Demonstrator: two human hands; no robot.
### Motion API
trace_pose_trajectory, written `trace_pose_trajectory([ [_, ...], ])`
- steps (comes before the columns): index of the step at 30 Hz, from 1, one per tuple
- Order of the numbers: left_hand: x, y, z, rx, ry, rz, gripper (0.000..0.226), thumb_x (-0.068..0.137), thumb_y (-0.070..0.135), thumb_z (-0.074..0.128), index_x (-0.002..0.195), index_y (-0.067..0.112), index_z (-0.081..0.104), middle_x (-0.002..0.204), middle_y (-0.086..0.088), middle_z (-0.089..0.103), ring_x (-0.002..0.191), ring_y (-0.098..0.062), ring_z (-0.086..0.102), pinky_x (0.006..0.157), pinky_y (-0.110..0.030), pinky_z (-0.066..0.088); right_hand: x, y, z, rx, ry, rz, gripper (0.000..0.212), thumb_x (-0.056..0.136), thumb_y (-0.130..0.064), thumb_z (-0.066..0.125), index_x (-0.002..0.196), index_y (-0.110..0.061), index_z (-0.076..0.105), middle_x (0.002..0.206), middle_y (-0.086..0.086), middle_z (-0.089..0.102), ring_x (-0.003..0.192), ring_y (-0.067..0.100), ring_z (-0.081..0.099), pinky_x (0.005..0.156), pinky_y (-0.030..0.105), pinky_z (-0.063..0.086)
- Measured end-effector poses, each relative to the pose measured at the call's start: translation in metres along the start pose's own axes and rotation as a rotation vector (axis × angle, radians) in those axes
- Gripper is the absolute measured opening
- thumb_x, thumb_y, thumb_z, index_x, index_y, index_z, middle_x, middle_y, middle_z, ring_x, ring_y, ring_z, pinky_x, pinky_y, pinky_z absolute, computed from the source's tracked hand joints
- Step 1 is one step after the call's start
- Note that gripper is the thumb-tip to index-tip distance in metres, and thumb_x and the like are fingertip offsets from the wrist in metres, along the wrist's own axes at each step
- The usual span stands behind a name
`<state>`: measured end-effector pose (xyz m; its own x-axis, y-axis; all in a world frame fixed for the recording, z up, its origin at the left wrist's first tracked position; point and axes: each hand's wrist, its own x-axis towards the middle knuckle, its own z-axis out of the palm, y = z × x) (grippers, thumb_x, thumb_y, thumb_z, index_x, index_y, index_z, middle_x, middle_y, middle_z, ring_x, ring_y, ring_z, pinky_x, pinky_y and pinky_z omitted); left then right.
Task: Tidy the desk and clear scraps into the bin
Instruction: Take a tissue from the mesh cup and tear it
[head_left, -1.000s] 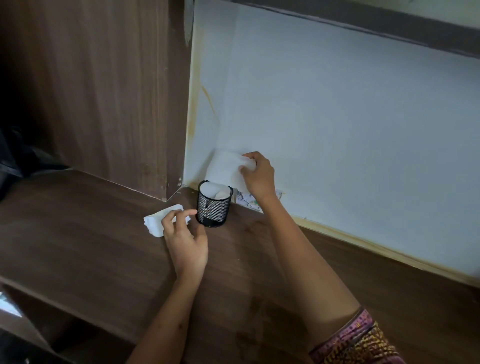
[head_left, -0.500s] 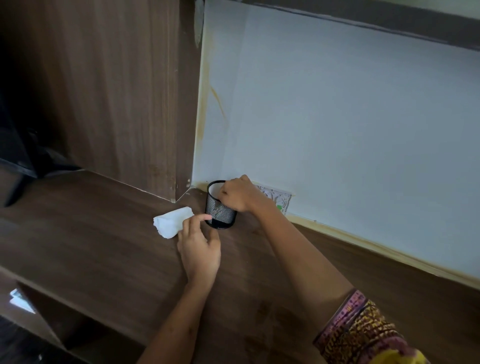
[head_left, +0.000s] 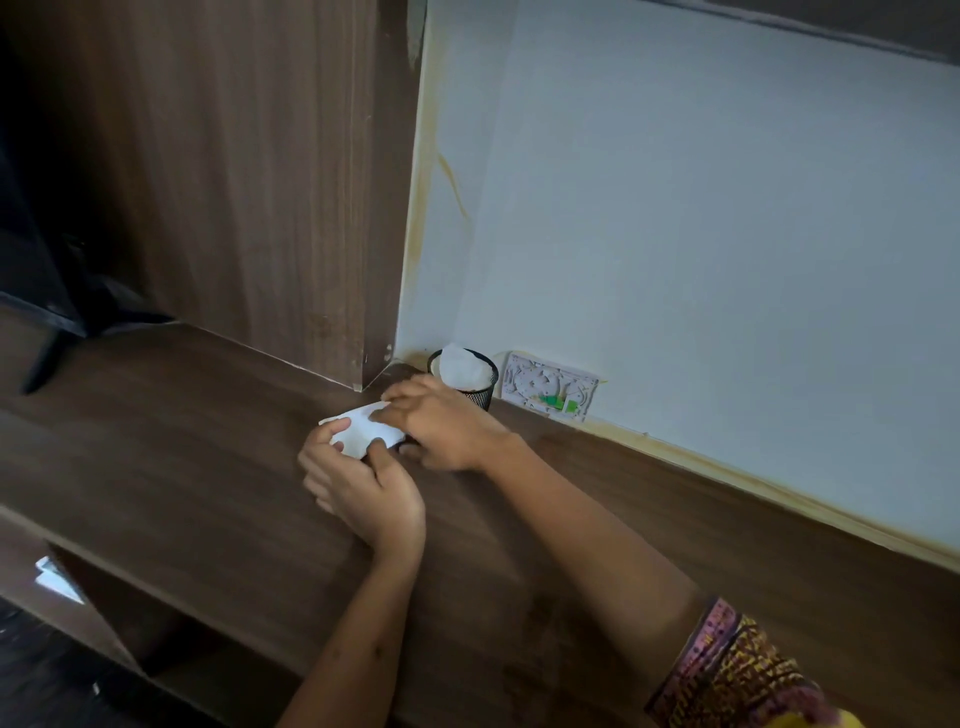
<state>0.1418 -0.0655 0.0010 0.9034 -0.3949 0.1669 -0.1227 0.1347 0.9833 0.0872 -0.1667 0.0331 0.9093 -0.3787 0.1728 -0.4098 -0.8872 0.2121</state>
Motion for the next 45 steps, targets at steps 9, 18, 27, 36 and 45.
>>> trace_pose_trajectory([
  [9, 0.0, -0.006, 0.004, -0.019, -0.065, 0.014, 0.041, 0.074, 0.015, 0.049, 0.114, 0.01, 0.051, 0.124, -0.01, 0.049, 0.106, -0.029, 0.045, 0.094, -0.043, 0.034, -0.012, -0.011, 0.015, 0.164, 0.117, 0.258, 0.037, 0.082, -0.006, 0.059, 0.118, -0.006, 0.061, 0.103, 0.016, 0.064, 0.1, 0.036, 0.056, 0.087, 0.039, 0.044],
  [18, 0.005, -0.007, 0.003, -0.052, -0.013, 0.04, 0.038, 0.075, 0.01, 0.052, 0.113, 0.007, 0.052, 0.118, -0.014, 0.047, 0.105, -0.028, 0.044, 0.092, -0.029, 0.029, -0.017, -0.033, 0.018, 0.158, 0.015, 0.236, 0.034, 0.091, -0.01, 0.052, 0.125, -0.01, 0.054, 0.111, 0.012, 0.065, 0.105, 0.033, 0.06, 0.07, 0.036, 0.043],
  [27, 0.008, -0.009, 0.002, -0.128, 0.018, 0.052, 0.037, 0.075, 0.009, 0.052, 0.11, -0.001, 0.052, 0.114, -0.019, 0.048, 0.1, -0.034, 0.05, 0.093, -0.021, 0.026, -0.019, -0.032, 0.028, 0.443, 0.003, 0.323, 0.049, 0.096, -0.029, 0.051, 0.141, -0.014, 0.042, 0.145, 0.006, 0.046, 0.132, 0.025, 0.045, 0.095, 0.037, 0.046],
  [36, 0.008, -0.009, 0.002, -0.205, 0.03, 0.03, 0.032, 0.08, 0.006, 0.052, 0.111, -0.001, 0.052, 0.118, -0.017, 0.046, 0.1, -0.03, 0.052, 0.099, -0.042, 0.041, -0.012, -0.044, 0.018, 0.552, 0.383, 0.541, 0.019, 0.09, -0.011, 0.056, 0.104, -0.013, 0.069, 0.1, 0.007, 0.072, 0.091, 0.024, 0.066, 0.072, 0.03, 0.046],
  [45, 0.0, -0.005, 0.007, -0.338, -0.407, 0.011, 0.02, 0.089, 0.018, 0.068, 0.105, 0.014, 0.056, 0.108, -0.006, 0.063, 0.091, -0.003, 0.063, 0.077, -0.015, 0.048, -0.043, -0.026, -0.023, 1.153, 0.462, 0.745, 0.009, 0.087, -0.01, 0.067, 0.088, -0.009, 0.076, 0.075, 0.003, 0.074, 0.071, 0.012, 0.069, 0.071, 0.03, 0.058],
])
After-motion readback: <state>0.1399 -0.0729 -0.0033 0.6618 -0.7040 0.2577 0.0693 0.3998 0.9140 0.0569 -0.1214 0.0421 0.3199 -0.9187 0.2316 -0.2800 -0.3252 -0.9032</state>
